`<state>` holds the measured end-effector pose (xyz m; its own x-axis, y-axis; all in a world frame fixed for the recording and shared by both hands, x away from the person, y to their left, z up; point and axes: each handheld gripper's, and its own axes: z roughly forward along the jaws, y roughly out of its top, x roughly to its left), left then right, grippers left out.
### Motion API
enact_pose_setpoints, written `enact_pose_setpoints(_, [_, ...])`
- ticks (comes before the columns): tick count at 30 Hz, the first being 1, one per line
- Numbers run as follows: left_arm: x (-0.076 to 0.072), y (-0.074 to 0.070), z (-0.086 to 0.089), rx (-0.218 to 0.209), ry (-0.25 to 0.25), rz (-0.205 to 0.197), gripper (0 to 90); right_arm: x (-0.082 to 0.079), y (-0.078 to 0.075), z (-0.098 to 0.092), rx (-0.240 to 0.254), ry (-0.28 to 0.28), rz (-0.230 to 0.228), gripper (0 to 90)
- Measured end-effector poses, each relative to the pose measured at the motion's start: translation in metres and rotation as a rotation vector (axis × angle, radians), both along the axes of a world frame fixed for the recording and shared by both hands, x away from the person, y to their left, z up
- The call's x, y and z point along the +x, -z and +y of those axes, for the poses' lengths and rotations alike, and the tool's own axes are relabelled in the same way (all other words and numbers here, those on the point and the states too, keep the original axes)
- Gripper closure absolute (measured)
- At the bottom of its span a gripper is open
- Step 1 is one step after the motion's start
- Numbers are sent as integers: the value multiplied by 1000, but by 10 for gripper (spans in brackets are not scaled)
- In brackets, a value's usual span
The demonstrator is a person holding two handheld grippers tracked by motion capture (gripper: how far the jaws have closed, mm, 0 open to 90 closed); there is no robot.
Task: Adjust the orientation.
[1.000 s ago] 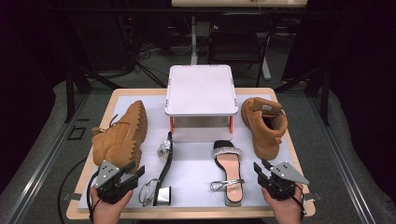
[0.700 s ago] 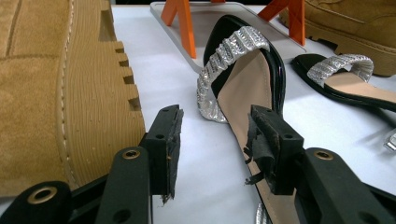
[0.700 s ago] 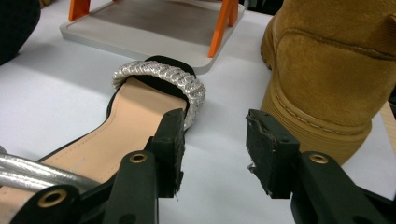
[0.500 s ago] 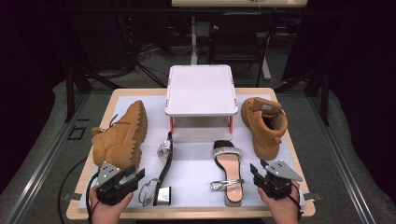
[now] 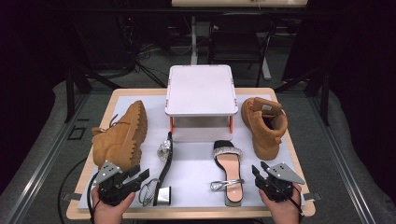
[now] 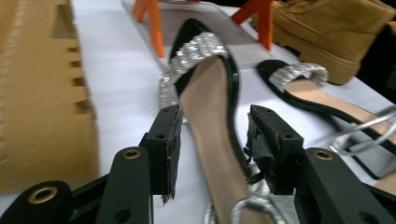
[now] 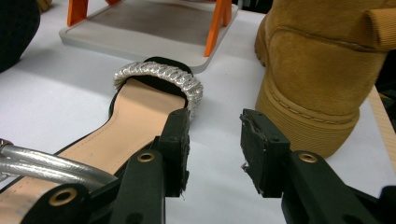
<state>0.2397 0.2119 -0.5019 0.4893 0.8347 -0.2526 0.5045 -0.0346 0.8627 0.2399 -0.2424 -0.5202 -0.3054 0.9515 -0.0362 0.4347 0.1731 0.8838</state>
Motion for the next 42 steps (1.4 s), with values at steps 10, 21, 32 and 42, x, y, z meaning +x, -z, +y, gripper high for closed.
enact_pose_setpoints(10, [2,5,-16,40,82,49,555,-3,-1,-4,-5,-3,-2,569])
enact_pose_setpoints(21, [3,12,-25,63,124,105,695,-3,-2,-10,37,-6,3,552])
enact_pose_setpoints(32, [2,12,-30,99,156,96,807,0,1,-12,71,1,21,552])
enact_pose_setpoints(42, [5,12,-42,56,173,93,810,1,1,-16,107,12,12,551])
